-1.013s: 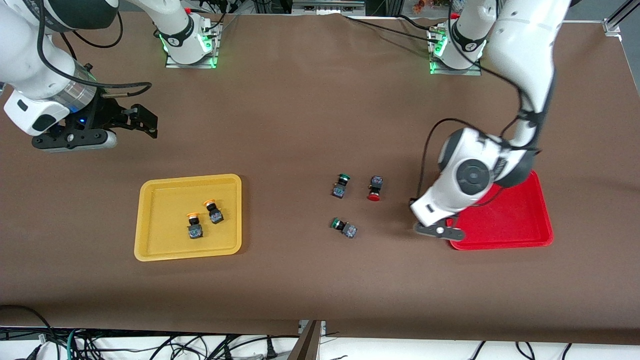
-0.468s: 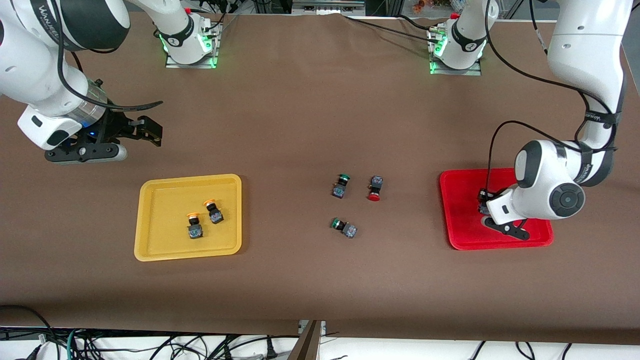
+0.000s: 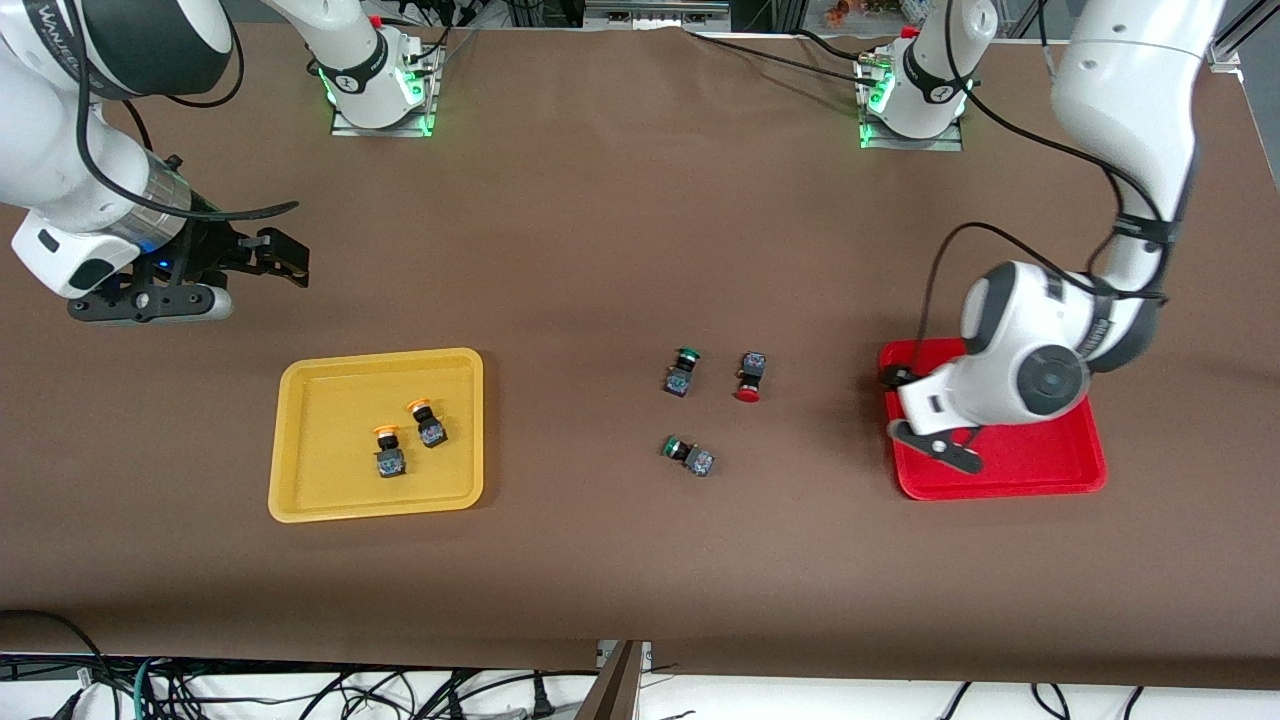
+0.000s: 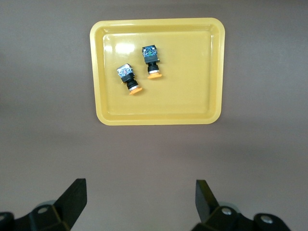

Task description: Place red and yellow buttons in trays

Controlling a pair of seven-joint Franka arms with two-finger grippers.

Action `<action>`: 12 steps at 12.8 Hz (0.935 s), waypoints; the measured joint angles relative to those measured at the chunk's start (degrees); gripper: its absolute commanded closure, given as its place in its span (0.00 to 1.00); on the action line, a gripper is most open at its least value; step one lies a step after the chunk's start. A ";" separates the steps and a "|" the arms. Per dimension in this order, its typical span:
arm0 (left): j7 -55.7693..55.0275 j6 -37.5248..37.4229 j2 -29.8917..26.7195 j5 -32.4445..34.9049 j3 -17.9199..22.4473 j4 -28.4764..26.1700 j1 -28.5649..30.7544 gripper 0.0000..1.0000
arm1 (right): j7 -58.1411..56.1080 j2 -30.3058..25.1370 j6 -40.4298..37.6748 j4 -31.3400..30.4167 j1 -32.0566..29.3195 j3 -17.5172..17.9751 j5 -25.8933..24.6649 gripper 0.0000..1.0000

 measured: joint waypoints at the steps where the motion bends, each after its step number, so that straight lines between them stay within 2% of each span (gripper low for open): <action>1: -6.19 -0.03 -0.20 -0.01 -0.55 0.19 -2.89 0.00 | 0.00 -0.03 0.00 0.11 -0.02 0.04 -0.02 0.00; 4: -22.79 2.68 1.95 -0.01 -0.69 -0.88 -9.97 0.00 | 0.00 -0.05 0.00 0.24 -0.02 0.32 -0.16 0.00; 8: -29.51 11.26 4.74 -0.74 -0.82 -2.15 -12.92 0.00 | 0.00 -0.04 0.01 0.35 -0.54 0.27 -0.35 0.00; 11: -31.46 18.92 4.85 -3.19 -1.68 -5.58 -14.16 0.00 | 0.00 -0.02 0.00 0.72 -0.65 0.28 -1.13 0.00; 12: -31.48 19.70 5.11 -3.20 -1.76 -6.64 -14.31 0.23 | 0.00 -0.02 -0.01 0.84 -0.64 0.29 -1.73 0.00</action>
